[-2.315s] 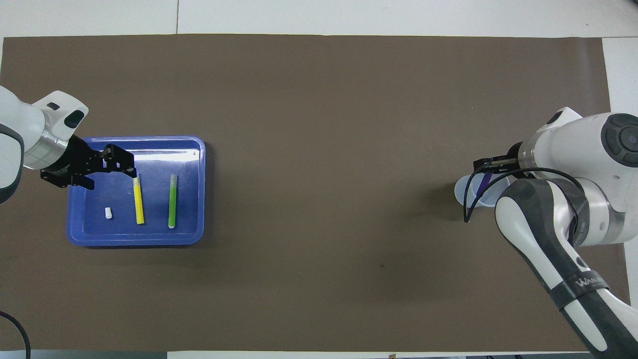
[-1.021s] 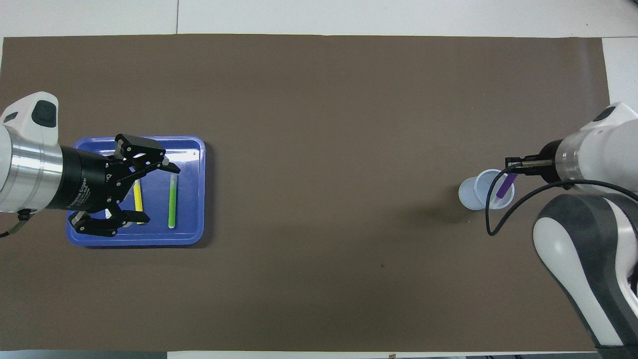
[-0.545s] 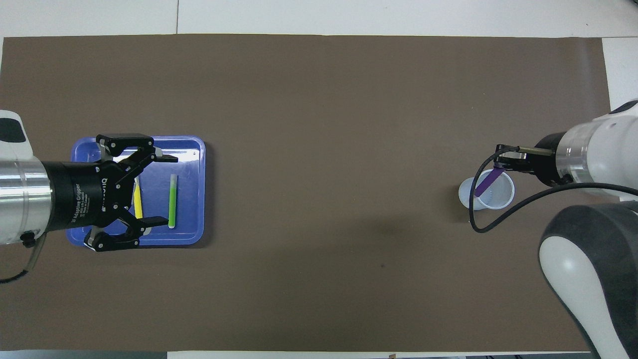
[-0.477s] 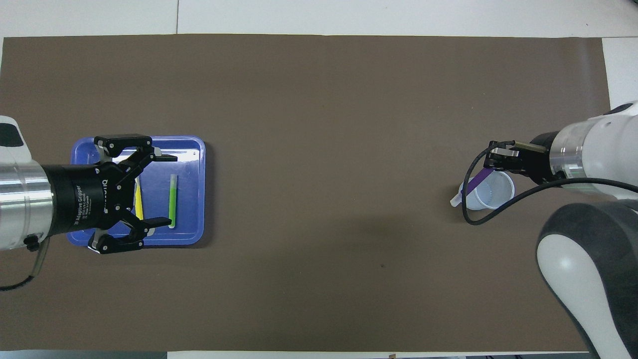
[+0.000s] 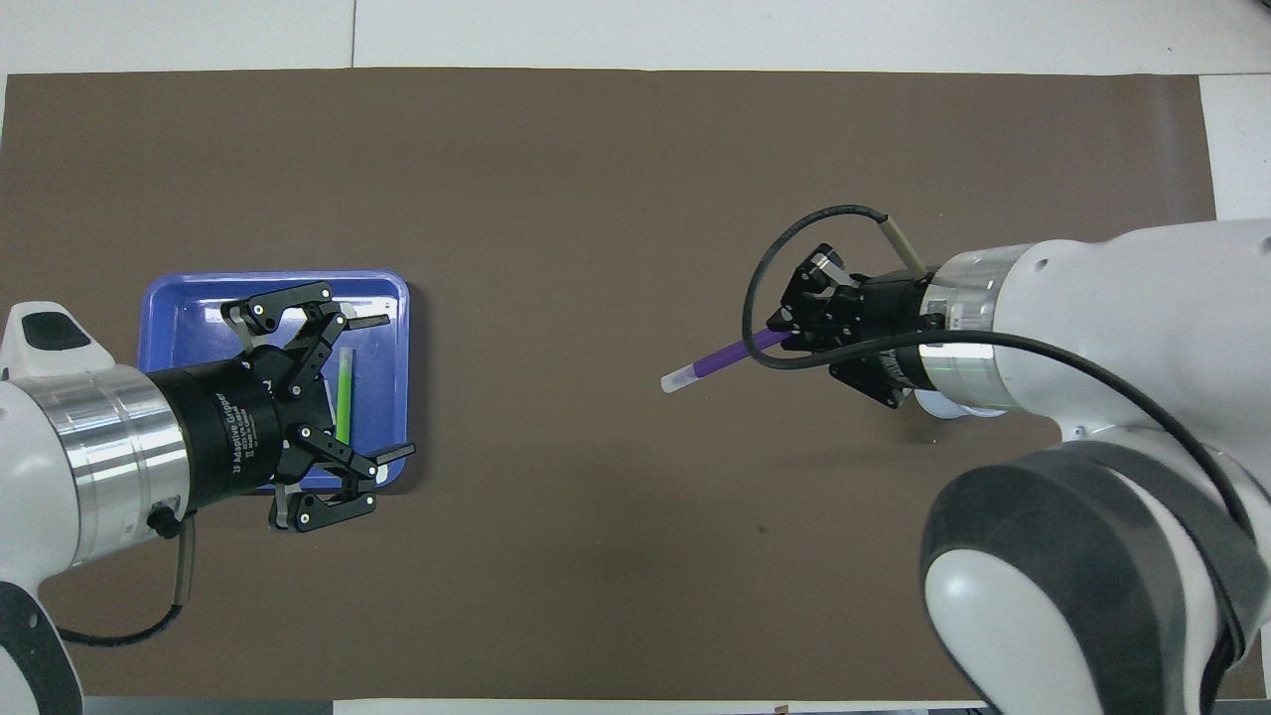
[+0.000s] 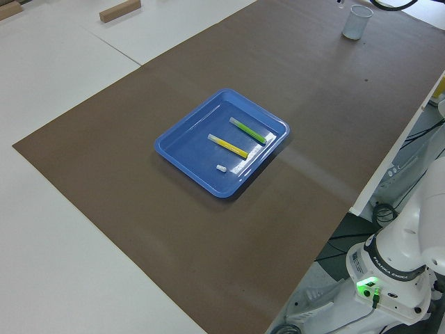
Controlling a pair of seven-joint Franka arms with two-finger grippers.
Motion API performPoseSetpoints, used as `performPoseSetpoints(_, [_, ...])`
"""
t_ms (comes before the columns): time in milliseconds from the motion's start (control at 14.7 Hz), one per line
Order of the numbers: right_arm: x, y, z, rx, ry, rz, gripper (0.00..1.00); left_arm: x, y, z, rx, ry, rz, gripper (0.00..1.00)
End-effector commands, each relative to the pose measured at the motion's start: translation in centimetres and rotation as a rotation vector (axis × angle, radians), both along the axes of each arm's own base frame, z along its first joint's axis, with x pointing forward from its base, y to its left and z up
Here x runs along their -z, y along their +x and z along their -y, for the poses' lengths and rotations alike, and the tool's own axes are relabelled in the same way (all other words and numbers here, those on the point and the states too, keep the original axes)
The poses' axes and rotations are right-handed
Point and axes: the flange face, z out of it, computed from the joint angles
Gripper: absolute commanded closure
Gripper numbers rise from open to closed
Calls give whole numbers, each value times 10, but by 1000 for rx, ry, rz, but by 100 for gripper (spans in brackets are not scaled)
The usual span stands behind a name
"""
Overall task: Right arm passes pens to left for tray arrangement
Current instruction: 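Carry the purple pen to the left gripper while the left gripper approaches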
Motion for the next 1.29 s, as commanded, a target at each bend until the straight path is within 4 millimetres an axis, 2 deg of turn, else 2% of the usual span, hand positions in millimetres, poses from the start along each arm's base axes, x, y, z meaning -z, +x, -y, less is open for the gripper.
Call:
performPoseSetpoints(0, [-11,0,-29,122,122,-72,100,1,-17,18,-68,-8,-23,0])
performPoseSetpoints(204, [-8,-25,-76,139,141,-142,100,1,-28,45,-114,53,-46,0])
performPoseSetpoints(340, [-2,-37,-95,117,132,-160,100,-9,-34,57,-135,52,-48,0])
performPoseSetpoints(477, [4,-39,-105,116,132,-183,100,-4,-43,72,-134,96,-57,0])
performPoseSetpoints(749, [2,-50,-126,135,145,-191,100,9,-52,91,-185,144,-85,0])
performPoseSetpoints(953, [1,-55,-134,133,153,-198,100,17,-47,90,-201,146,-102,0])
performPoseSetpoints(1089, [-8,-56,-137,138,199,-212,100,31,-51,96,-194,163,-113,0])
performPoseSetpoints(1226, [-13,-57,-141,129,206,-204,100,43,-49,92,-194,175,-124,0])
